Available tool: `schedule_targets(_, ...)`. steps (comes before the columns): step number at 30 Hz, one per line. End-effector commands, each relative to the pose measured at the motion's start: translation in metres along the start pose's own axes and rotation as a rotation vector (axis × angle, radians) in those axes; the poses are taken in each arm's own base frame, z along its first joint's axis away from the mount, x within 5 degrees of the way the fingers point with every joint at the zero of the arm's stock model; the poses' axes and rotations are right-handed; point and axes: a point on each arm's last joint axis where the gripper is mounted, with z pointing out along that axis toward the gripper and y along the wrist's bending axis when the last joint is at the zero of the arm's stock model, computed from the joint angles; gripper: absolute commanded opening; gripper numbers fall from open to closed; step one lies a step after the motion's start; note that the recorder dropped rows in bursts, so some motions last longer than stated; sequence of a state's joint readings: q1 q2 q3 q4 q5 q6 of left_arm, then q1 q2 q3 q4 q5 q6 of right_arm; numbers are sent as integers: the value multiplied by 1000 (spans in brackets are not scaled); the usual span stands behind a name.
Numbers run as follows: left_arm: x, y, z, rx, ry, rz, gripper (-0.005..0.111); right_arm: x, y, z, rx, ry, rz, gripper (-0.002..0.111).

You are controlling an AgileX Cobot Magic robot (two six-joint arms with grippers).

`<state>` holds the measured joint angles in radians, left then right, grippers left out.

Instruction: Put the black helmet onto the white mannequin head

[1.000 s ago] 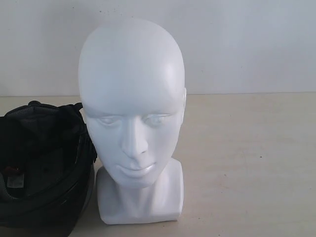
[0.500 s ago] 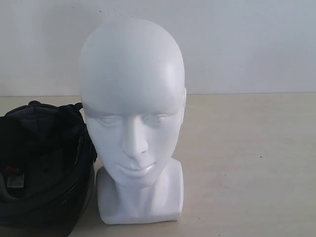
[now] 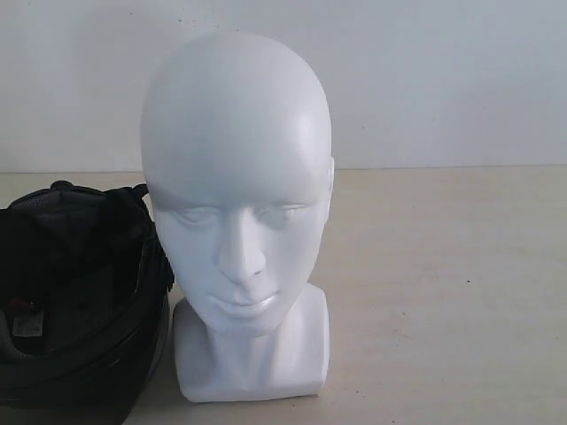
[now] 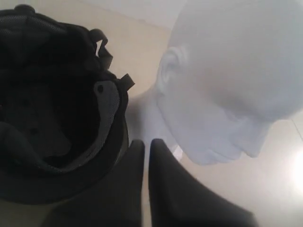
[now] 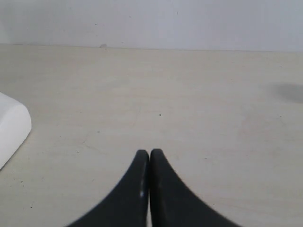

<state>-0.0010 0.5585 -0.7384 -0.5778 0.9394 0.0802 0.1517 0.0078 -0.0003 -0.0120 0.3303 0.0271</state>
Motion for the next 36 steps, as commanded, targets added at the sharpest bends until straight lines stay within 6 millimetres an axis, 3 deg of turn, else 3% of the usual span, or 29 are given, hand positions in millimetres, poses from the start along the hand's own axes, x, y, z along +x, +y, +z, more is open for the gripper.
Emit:
schedule_targets(1, -31, 7, 32, -31, 135, -3, 4, -1, 0, -1, 3, -14, -1, 0)
schedule_targets(5, -45, 20, 69, -51, 296, -29, 7, -1, 0, -1, 3, -14, -1, 0)
schedule_targets(9, -43, 30, 94, -45, 391, -7, 26, -1, 0, -1, 3, -14, -1, 0)
schedule_targets(14, -43, 25, 115, 3, 406, 25, 46, -1, 0, -1, 2, -21, -1, 0)
schedule_targets(20, -39, 16, 143, 41, 399, 94, 47, -1, 0, -1, 3, -16, -1, 0)
schedule_targets(27, -23, 12, 177, 54, 498, 136, 64, -1, 0, -1, 3, -16, -1, 0)
schedule_targets(36, -12, 20, 206, -21, 534, 132, 65, -1, 0, -1, 3, -16, -1, 0)
